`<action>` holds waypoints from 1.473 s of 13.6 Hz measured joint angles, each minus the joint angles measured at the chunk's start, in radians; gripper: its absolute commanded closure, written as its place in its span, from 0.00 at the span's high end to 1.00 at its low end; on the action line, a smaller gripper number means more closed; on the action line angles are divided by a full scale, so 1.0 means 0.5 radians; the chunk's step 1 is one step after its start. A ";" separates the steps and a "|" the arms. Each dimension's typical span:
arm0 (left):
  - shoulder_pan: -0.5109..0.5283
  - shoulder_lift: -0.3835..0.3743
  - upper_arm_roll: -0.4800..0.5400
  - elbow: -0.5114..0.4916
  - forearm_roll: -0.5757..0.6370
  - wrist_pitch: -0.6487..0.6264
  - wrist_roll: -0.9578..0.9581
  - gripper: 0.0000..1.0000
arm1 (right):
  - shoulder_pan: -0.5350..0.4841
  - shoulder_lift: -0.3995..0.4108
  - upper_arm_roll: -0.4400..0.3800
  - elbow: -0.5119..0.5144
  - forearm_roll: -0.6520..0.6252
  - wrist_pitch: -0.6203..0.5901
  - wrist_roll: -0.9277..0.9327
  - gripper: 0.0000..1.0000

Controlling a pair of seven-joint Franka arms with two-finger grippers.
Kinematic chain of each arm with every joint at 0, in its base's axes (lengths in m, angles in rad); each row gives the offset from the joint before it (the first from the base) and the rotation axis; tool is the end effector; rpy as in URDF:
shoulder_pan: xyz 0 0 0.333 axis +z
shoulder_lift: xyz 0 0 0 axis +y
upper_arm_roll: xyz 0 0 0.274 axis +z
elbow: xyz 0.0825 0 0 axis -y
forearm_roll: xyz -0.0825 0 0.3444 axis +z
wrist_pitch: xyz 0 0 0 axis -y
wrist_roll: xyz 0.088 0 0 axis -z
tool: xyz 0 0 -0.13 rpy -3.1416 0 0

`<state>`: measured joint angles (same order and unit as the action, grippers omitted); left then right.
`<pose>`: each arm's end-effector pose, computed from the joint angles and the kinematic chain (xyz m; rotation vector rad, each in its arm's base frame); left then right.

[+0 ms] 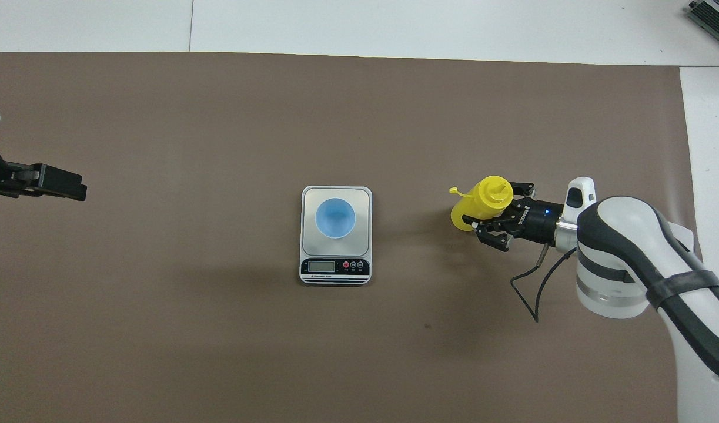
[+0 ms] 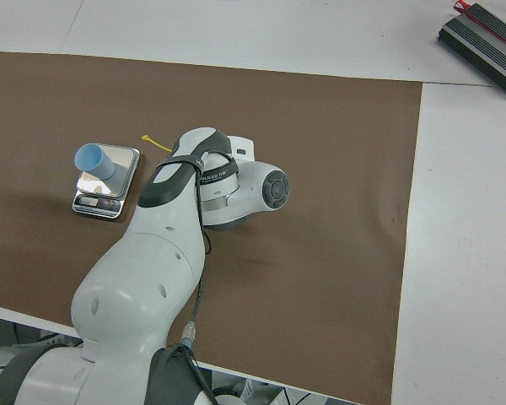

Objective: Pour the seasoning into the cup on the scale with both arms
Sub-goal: 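Grasp and lift the yellow bottle with the right gripper, then carry the bottle over the cup and tilt it nozzle down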

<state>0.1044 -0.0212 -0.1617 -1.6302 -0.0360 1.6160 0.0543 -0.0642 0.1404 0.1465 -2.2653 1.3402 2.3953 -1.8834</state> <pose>0.5118 -0.0346 0.5485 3.1043 -0.1710 0.0104 0.5090 0.0655 0.2754 -2.1904 -1.0609 -0.8891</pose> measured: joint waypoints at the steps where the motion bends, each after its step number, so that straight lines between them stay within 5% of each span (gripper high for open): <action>1: 0.000 0.000 0.002 0.000 0.000 0.000 0.000 1.00 | 0.054 -0.006 0.000 0.017 -0.032 0.082 0.075 0.04; 4: 0.000 0.000 0.003 0.000 0.000 0.000 0.000 1.00 | 0.270 -0.018 0.002 0.057 -0.289 0.286 0.456 0.05; 10: 0.000 0.000 0.003 0.000 0.000 0.000 0.000 1.00 | 0.413 -0.053 0.004 0.186 -1.295 0.336 1.569 0.10; 15: 0.000 0.000 0.003 0.000 0.000 0.000 0.000 1.00 | 0.463 -0.063 0.003 0.195 -1.824 0.430 1.918 0.09; 20: 0.000 0.000 0.003 0.000 0.000 0.000 0.000 1.00 | 0.558 -0.063 0.006 0.283 -2.835 0.431 2.753 0.08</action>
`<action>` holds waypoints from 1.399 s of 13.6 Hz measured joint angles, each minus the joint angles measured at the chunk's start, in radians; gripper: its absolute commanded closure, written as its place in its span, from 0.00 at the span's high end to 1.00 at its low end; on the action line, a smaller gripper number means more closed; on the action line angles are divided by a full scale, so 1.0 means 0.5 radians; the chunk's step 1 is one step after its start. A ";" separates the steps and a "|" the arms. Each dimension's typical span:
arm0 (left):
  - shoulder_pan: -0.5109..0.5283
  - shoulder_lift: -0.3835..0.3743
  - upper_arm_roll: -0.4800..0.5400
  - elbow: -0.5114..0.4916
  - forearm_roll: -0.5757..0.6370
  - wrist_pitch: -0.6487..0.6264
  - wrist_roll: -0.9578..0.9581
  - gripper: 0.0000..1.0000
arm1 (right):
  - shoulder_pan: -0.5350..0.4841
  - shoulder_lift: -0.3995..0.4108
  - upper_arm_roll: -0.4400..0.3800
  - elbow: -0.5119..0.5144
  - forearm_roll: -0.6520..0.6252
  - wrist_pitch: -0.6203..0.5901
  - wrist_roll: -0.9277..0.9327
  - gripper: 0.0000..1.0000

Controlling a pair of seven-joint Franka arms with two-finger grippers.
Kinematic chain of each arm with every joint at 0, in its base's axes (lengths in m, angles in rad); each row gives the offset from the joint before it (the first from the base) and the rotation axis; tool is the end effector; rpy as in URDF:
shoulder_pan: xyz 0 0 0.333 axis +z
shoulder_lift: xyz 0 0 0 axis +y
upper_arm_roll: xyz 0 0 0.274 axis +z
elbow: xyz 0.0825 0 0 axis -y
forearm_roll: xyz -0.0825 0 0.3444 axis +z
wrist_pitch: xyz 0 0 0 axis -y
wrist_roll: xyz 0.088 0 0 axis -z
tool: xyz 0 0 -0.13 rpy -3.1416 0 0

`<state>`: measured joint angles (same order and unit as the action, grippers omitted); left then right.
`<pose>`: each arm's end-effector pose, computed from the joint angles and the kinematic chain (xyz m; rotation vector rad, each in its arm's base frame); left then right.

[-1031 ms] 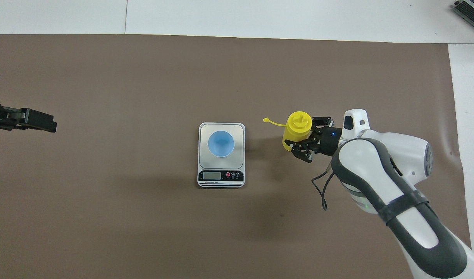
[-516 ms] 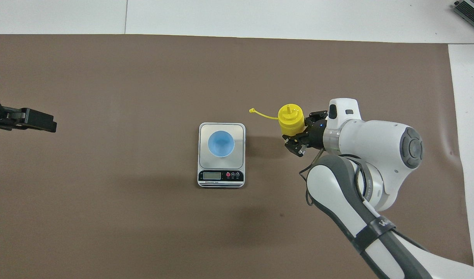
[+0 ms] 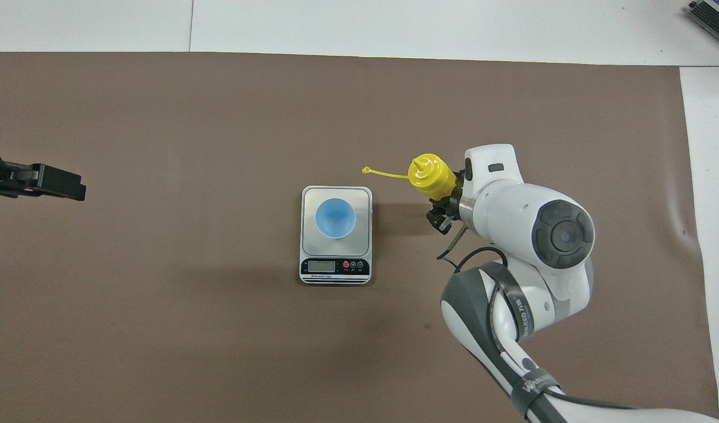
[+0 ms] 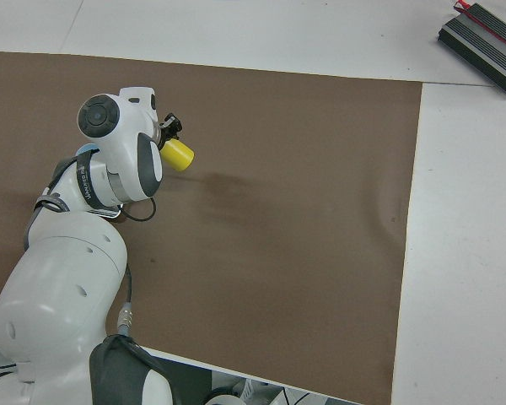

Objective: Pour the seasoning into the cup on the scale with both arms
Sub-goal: 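Carry the bottle over the cup and tilt it nozzle down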

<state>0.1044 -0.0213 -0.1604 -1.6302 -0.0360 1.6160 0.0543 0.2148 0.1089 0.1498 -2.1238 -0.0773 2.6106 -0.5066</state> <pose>0.5118 -0.0339 0.5486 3.1044 -0.1690 0.0106 0.5269 0.2009 0.3621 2.7067 1.3518 0.5755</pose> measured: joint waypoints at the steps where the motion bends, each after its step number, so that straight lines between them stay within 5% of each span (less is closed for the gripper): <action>1: 0.000 0.000 0.000 0.000 0.000 0.000 0.000 1.00 | 0.030 0.000 0.001 0.009 -0.129 -0.012 0.108 0.06; 7: 0.000 0.000 0.000 0.000 0.000 0.000 0.000 1.00 | 0.127 0.031 0.001 0.262 -0.512 -0.398 0.198 0.00; 10: 0.000 0.000 0.000 0.000 0.000 0.000 0.000 1.00 | 0.187 0.044 0.002 0.372 -1.057 -0.576 0.532 0.00; 19: 0.000 0.000 0.000 0.000 0.000 0.000 0.000 1.00 | 0.347 0.171 0.003 0.395 -1.768 -0.745 0.679 0.00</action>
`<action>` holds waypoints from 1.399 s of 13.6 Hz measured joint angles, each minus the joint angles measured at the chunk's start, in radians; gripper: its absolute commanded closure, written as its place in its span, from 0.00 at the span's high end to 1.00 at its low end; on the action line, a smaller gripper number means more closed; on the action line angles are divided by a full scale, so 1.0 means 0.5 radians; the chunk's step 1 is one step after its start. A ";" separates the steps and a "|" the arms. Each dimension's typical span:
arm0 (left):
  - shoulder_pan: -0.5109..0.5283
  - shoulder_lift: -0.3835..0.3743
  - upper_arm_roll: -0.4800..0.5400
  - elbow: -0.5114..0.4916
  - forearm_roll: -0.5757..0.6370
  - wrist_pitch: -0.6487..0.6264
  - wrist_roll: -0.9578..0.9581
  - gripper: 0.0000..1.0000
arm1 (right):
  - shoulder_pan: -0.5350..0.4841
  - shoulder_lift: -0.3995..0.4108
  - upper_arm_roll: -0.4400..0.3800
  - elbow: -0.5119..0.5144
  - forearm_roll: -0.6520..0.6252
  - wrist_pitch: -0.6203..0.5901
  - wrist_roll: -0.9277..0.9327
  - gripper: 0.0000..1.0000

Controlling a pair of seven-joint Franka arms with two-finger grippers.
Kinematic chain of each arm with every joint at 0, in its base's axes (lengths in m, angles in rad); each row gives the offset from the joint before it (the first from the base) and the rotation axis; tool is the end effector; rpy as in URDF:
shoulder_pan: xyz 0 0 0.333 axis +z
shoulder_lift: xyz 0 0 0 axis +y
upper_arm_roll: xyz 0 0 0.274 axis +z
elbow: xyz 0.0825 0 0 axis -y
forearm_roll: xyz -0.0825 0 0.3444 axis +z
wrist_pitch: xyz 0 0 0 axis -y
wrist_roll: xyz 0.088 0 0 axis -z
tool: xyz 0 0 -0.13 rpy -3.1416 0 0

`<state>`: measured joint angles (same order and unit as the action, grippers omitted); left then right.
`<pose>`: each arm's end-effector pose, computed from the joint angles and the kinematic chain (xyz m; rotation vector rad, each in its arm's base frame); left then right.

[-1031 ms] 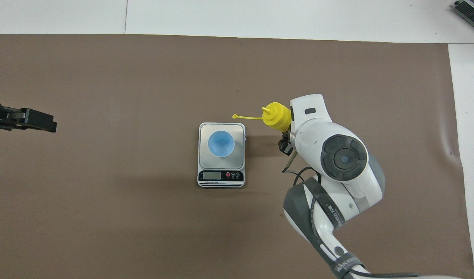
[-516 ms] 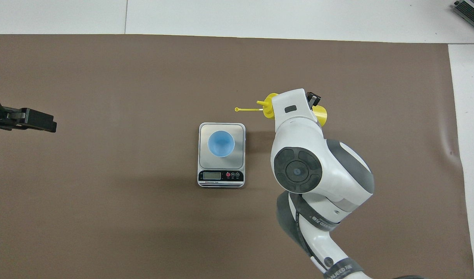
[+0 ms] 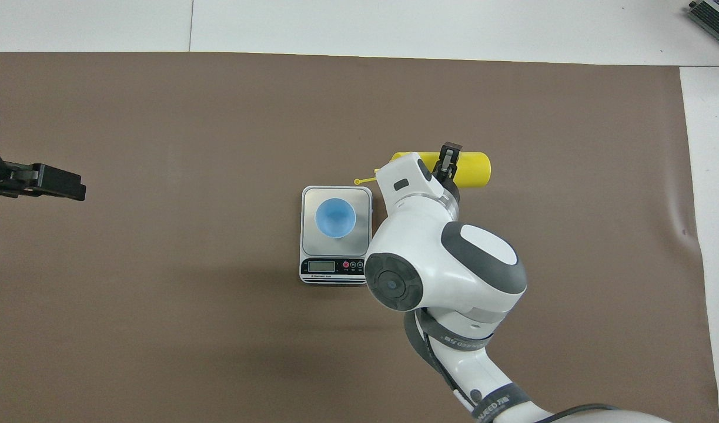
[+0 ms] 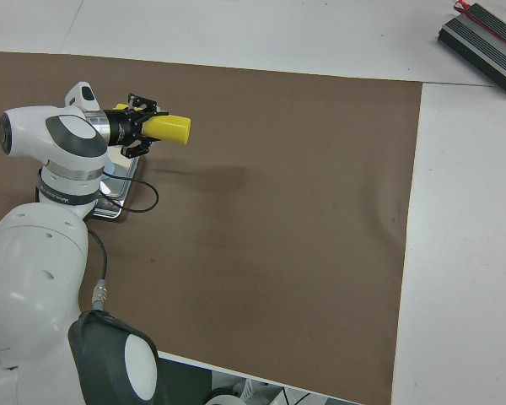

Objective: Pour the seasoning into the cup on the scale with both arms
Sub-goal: 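Carry the bottle over the cup and tilt it nozzle down, then hold the tilted bottle over the blue cup to pour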

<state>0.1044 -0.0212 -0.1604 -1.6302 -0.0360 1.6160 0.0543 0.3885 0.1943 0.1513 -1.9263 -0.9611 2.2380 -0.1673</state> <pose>0.5118 -0.0339 0.5485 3.1044 -0.1690 0.0104 0.5222 0.2640 0.3750 1.9303 1.4352 0.3192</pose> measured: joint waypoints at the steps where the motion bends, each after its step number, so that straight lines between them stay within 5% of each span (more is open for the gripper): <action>1: 0.000 0.000 0.000 0.000 0.000 0.000 0.000 1.00 | 0.031 0.008 0.000 0.000 -0.061 -0.041 0.000 0.00; 9: 0.000 0.000 0.000 0.000 0.000 0.000 0.000 1.00 | 0.314 0.163 0.001 0.011 -0.642 -0.403 0.086 0.00; 19: 0.000 0.000 0.000 0.000 0.000 0.000 0.000 1.00 | 0.483 0.184 0.002 0.005 -0.933 -0.765 0.103 0.00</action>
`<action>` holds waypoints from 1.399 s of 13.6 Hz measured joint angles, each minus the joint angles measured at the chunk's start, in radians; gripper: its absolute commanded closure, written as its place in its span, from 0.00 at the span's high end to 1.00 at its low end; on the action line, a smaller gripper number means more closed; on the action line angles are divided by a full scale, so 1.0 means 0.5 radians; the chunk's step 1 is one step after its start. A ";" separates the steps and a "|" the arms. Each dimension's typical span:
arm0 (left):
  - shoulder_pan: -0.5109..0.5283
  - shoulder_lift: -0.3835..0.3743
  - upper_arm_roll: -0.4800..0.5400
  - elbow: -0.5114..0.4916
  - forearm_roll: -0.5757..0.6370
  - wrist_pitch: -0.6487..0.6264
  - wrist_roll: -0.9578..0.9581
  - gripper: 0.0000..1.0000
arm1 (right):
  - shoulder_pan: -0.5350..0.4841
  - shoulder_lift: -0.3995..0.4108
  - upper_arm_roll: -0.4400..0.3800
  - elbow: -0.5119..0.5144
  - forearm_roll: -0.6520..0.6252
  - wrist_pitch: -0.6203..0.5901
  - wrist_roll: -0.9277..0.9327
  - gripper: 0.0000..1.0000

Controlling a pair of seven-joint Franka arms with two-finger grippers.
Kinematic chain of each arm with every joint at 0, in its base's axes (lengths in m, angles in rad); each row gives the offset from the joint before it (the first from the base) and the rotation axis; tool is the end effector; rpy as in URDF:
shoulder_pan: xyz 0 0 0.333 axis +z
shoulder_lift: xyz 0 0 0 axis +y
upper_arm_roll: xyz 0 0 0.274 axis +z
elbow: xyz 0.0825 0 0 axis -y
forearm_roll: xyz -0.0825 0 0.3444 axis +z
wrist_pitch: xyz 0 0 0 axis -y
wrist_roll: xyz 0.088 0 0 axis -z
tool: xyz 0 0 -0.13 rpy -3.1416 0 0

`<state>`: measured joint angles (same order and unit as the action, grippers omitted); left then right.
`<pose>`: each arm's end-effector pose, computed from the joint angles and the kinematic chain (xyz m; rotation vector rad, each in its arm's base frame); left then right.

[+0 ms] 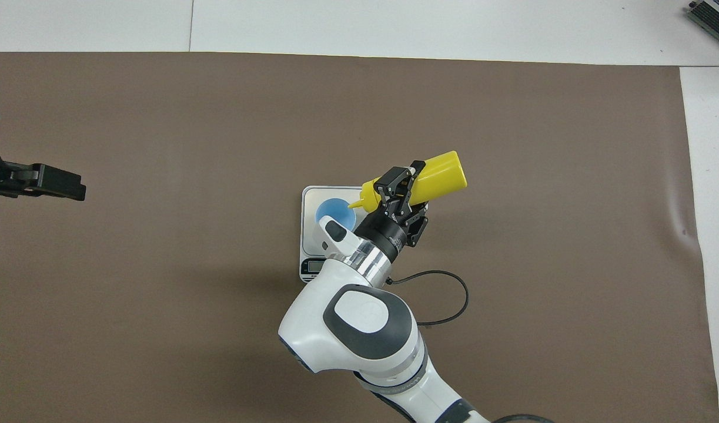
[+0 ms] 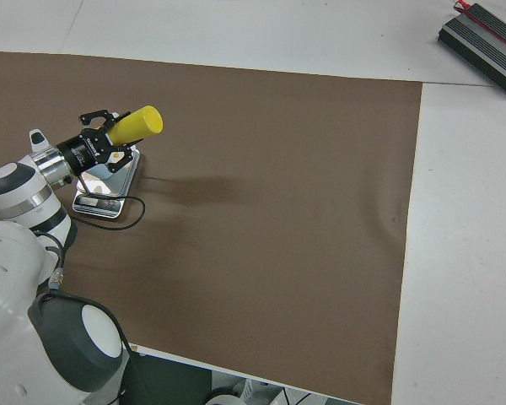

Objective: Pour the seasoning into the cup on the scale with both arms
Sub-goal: 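Hold the tilted bottle over the blue cup to pour, then turn the bottle upright and carry it back beside the scale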

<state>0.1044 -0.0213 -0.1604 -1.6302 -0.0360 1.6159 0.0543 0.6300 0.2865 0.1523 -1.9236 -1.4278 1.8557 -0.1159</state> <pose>0.5118 -0.0339 0.5486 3.1044 -0.1690 0.0104 0.4771 0.3287 0.3471 1.2990 1.3822 0.1541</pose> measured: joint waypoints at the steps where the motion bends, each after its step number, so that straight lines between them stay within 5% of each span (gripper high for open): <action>1: 0.000 0.000 0.000 0.000 0.000 0.000 0.000 1.00 | 0.011 0.011 0.000 -0.010 -0.024 -0.004 0.050 0.00; 13: 0.000 0.000 0.000 0.000 0.000 0.000 0.000 1.00 | 0.034 0.071 -0.003 -0.034 -0.089 -0.018 0.208 0.00; 19: 0.000 0.000 0.000 0.000 0.000 0.000 0.000 1.00 | -0.021 0.021 -0.005 -0.028 0.173 -0.004 0.321 0.00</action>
<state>0.1045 -0.0213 -0.1604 -1.6302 -0.0360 1.6159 0.0543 0.6196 0.2970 0.1495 -1.9378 -1.3414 1.8536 0.0444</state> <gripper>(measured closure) 0.000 0.392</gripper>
